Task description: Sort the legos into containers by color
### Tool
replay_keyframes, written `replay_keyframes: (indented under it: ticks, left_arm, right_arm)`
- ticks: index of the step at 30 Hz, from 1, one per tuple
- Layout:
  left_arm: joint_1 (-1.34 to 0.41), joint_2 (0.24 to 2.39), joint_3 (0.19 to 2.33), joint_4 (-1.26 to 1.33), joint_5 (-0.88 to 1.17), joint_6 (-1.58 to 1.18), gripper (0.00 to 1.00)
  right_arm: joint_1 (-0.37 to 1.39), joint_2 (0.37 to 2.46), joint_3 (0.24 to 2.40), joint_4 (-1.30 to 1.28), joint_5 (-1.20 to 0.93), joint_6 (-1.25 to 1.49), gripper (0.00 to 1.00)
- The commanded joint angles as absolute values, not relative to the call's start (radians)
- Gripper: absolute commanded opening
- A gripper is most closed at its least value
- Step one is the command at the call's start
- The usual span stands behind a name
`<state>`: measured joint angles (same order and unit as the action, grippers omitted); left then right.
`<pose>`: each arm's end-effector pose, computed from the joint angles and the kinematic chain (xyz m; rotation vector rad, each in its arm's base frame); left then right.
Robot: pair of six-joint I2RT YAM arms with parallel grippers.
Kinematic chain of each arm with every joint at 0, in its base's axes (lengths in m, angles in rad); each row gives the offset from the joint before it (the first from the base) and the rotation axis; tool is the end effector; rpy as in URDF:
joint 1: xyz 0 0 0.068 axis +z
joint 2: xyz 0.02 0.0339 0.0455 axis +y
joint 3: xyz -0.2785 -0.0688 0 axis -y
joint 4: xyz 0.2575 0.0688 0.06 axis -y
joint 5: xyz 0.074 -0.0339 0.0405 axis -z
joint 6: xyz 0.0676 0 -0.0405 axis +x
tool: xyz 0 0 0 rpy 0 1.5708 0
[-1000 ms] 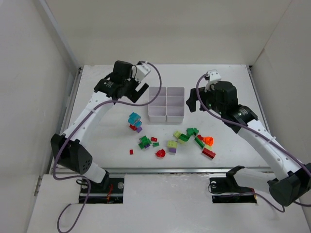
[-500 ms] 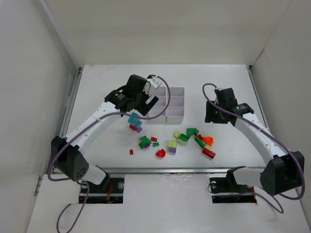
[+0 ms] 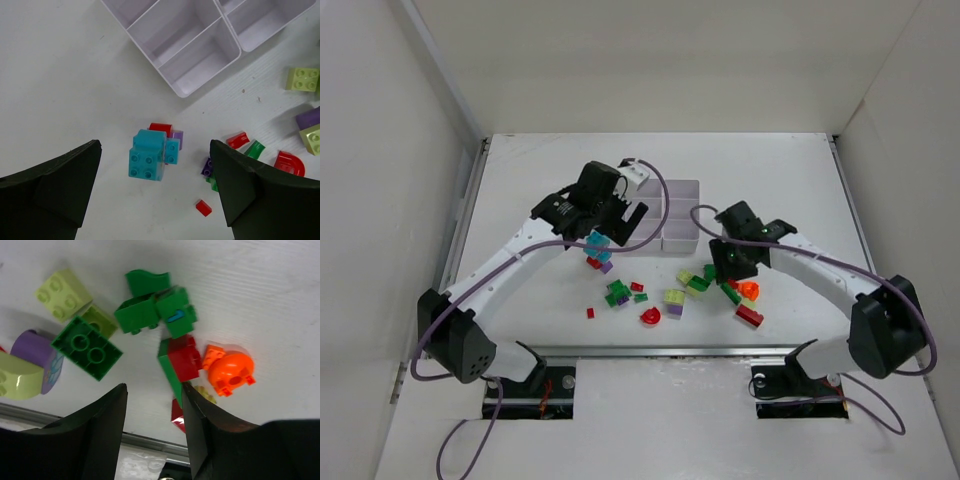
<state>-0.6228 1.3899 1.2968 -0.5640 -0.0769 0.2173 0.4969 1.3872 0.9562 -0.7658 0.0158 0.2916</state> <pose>0.2823 -0.1963 0.3369 0.8704 2.0521 -0.1366 0.2466 0.1325 0.2025 -0.2812 2.7704 0.1821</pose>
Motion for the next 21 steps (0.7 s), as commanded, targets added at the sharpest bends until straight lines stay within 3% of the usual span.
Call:
replay_keyframes:
  ticks: [1,9,11,15,21]
  left_arm:
    - [-0.630,1.347,1.328,-0.549,-0.040,0.135,0.87]
    - [-0.663,1.318,1.356,-0.598,0.049,0.201,0.76]
    - [-0.663,1.318,1.332,-0.598,0.029,0.215,0.76]
    - [-0.663,1.308,1.331,-0.598,0.041,0.215,0.76]
    - [-0.663,1.290,1.331,-0.598,0.041,0.206,0.76]
  right_arm:
    - [0.593,1.367,1.022,-0.749,0.028,0.298,0.53]
    - [0.617,1.267,0.951,-0.525,-0.086,0.209,0.75]
    - [0.617,1.302,0.960,-0.541,-0.036,0.199,0.75]
    - [0.638,1.385,1.006,-0.552,-0.067,0.155,0.62]
    - [0.647,1.454,1.029,-0.571,-0.097,0.135,0.62]
